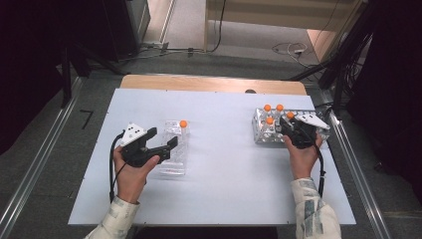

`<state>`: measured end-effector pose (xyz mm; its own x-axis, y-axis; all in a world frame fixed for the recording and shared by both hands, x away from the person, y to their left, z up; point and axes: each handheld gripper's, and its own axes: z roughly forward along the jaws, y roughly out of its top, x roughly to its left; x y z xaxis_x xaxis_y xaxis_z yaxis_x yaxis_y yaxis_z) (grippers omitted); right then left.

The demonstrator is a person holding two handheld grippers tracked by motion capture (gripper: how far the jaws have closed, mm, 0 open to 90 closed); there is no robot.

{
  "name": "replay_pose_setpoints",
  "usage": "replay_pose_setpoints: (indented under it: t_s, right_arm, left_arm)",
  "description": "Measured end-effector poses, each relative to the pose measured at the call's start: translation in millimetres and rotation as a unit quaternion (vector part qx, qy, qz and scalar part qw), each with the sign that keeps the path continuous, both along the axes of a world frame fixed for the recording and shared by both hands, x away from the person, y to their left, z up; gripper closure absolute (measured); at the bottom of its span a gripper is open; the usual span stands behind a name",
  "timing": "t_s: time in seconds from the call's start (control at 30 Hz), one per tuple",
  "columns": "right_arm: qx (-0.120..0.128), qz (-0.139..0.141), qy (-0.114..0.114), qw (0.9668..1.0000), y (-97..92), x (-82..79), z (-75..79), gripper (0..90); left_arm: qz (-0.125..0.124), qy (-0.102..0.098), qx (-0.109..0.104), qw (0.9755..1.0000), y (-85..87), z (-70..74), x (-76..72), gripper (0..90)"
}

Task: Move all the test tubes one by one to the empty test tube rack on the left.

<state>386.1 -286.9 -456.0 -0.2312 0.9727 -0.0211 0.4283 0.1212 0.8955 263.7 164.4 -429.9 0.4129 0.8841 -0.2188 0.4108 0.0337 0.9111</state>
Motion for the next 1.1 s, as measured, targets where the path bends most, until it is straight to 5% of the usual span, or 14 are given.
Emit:
replay_pose_setpoints:
  t_s: [0.53, 1.1]
  right_arm:
    - [0.007, 0.006, 0.001, 1.0, -2.8, 1.3, -2.4, 71.3]
    - [0.024, 0.011, -0.027, 0.9993, -6.8, -3.5, 13.2, 71.7]
  left_arm:
    - [-0.003, 0.003, 0.002, 1.0, -2.1, -1.5, 0.1, 18.3]
    - [-0.002, 0.003, 0.005, 1.0, -3.0, -1.8, 0.0, 18.2]
